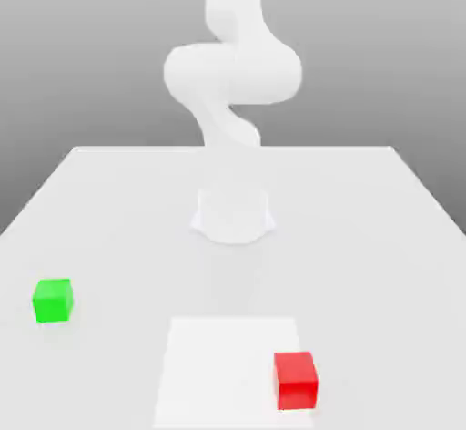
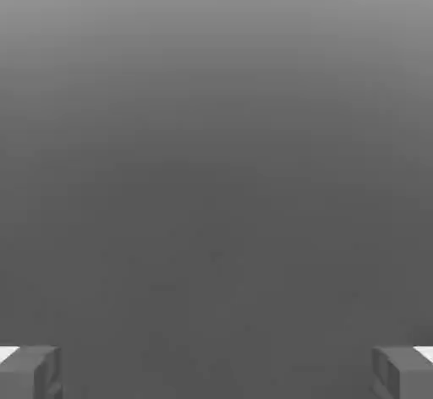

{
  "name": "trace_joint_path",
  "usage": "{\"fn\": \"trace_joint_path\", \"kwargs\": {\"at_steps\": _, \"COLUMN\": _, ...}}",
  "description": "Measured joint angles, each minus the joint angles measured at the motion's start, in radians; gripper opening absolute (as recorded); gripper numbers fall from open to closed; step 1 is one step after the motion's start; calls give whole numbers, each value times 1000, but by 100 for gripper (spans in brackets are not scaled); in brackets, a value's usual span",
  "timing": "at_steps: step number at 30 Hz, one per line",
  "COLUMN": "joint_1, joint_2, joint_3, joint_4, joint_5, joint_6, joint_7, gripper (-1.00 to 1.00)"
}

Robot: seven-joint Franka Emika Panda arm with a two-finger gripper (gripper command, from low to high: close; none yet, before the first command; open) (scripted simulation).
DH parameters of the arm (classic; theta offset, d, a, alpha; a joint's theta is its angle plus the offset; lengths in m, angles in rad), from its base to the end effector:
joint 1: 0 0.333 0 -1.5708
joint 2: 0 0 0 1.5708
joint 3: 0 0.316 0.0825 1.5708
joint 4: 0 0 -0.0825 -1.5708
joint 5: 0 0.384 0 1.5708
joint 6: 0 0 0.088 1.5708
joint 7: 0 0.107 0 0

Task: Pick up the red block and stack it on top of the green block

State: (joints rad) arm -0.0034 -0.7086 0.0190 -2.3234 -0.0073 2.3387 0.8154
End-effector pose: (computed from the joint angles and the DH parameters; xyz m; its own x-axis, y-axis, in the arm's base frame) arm 0.3810 0.0083 0.6702 0.5218 -0.7131 0.4682 -0.5376 -0.7011 -0.4685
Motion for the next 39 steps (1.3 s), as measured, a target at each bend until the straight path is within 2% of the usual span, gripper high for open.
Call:
{"fn": "trace_joint_path", "kwargs": {"at_steps": 18, "joint_1": 15, "joint_2": 659, "joint_3": 101, "joint_4": -169, "joint_5": -56, "joint_6": 279, "joint_7": 114, "gripper": 0}}
{"fn": "trace_joint_path", "kwargs": {"at_steps": 23, "joint_1": 38, "joint_2": 838, "joint_3": 111, "joint_4": -215, "joint_5": -48, "joint_6": 357, "joint_7": 128, "gripper": 0}}
{"fn": "trace_joint_path", "kwargs": {"at_steps": 28, "joint_1": 64, "joint_2": 1019, "joint_3": 81, "joint_4": -201, "joint_5": -91, "joint_6": 494, "joint_7": 164, "gripper": 0}}
{"fn": "trace_joint_path", "kwargs": {"at_steps": 29, "joint_1": 71, "joint_2": 1050, "joint_3": 71, "joint_4": -196, "joint_5": -100, "joint_6": 520, "joint_7": 171, "gripper": -100}}
{"fn": "trace_joint_path", "kwargs": {"at_steps": 35, "joint_1": 74, "joint_2": 1065, "joint_3": 68, "joint_4": -194, "joint_5": -106, "joint_6": 533, "joint_7": 176, "gripper": -100}}
{"fn": "trace_joint_path", "kwargs": {"at_steps": 39, "joint_1": 56, "joint_2": 968, "joint_3": 92, "joint_4": -209, "joint_5": -74, "joint_6": 452, "joint_7": 152, "gripper": -100}}
